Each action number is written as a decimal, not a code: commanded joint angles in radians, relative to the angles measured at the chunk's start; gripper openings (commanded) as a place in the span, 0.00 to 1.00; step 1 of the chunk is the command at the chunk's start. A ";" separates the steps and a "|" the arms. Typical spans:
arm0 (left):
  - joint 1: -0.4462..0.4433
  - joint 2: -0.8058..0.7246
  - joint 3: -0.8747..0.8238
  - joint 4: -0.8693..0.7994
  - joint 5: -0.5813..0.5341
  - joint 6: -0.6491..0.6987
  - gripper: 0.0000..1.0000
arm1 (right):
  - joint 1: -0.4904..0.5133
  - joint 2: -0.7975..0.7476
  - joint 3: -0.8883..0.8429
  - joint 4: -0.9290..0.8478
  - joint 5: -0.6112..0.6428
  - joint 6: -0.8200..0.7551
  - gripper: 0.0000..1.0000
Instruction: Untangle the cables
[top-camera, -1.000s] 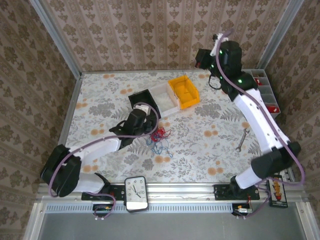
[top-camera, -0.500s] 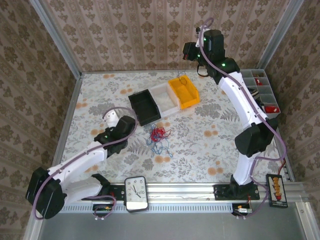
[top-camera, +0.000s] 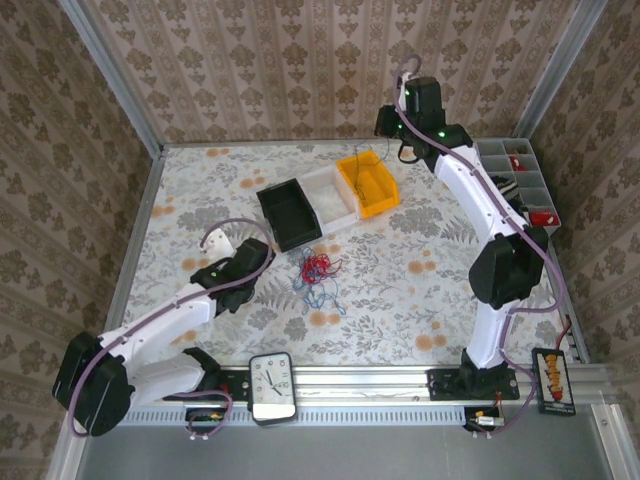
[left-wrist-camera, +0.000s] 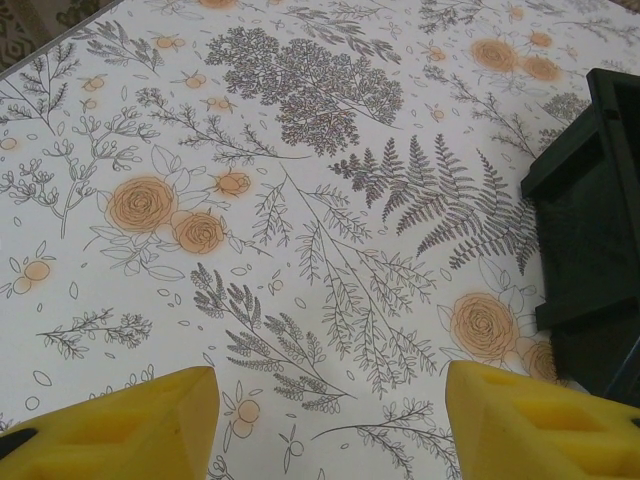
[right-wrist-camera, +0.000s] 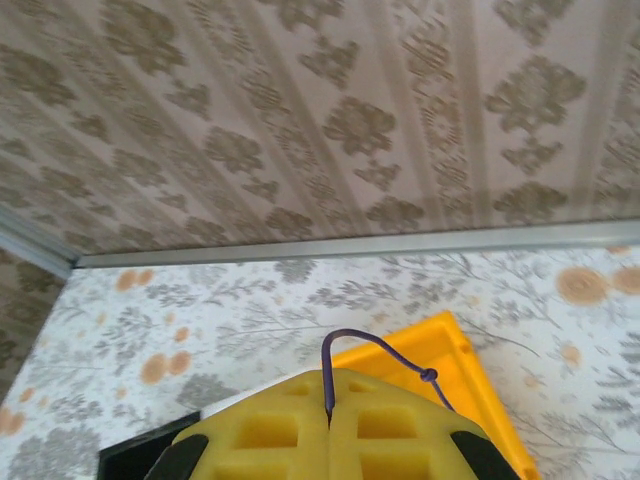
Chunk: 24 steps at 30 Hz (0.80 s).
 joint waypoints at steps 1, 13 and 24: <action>0.006 0.016 0.041 -0.025 -0.012 0.012 0.62 | -0.023 0.011 -0.038 0.046 0.071 0.041 0.00; 0.006 0.071 0.067 -0.028 -0.006 0.011 0.62 | -0.041 0.079 -0.095 0.106 -0.093 0.086 0.00; 0.015 0.176 0.139 0.005 0.053 0.099 0.63 | -0.034 0.207 -0.066 0.071 -0.150 0.132 0.00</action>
